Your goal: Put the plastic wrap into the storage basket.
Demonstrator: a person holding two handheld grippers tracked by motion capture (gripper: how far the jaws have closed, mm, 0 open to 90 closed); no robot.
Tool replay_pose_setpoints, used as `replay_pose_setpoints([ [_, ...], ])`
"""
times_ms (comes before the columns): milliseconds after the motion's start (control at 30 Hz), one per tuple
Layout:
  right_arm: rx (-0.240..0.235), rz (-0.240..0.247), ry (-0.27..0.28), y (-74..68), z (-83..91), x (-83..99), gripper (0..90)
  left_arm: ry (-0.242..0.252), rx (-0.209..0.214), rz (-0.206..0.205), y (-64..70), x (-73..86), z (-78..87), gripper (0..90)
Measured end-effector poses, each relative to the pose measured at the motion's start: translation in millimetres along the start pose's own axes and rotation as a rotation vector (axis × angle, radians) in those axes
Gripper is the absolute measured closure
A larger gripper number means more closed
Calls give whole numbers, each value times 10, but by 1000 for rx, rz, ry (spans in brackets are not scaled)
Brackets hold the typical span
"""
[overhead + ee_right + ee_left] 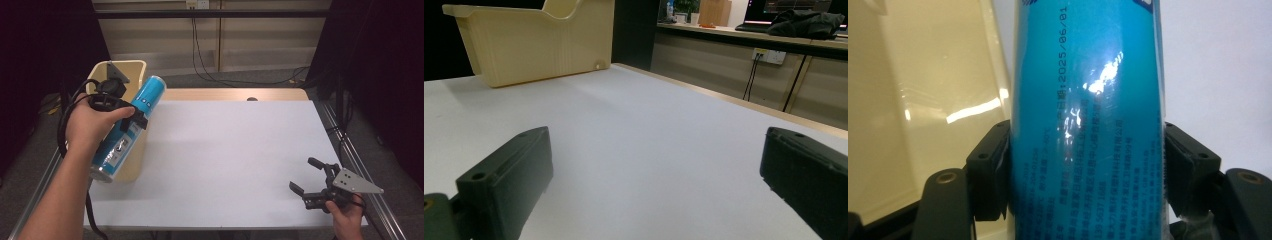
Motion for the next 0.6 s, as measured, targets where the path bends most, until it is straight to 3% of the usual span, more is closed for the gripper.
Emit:
replay_pose_setpoints([
  [600,-2,11,-2,-11,0,-3,1,-7,-18,61,-255,80,73,323],
])
Point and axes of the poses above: each handheld gripper's, and its own axes: z roughly backward along the jaws, x roughly out of its underside, y roughly to its right, the point moved 4 cm from there along -z, roughly forward along the jaws, and after that the axes turned 6 degrees about -x, right-handed, at the moved point
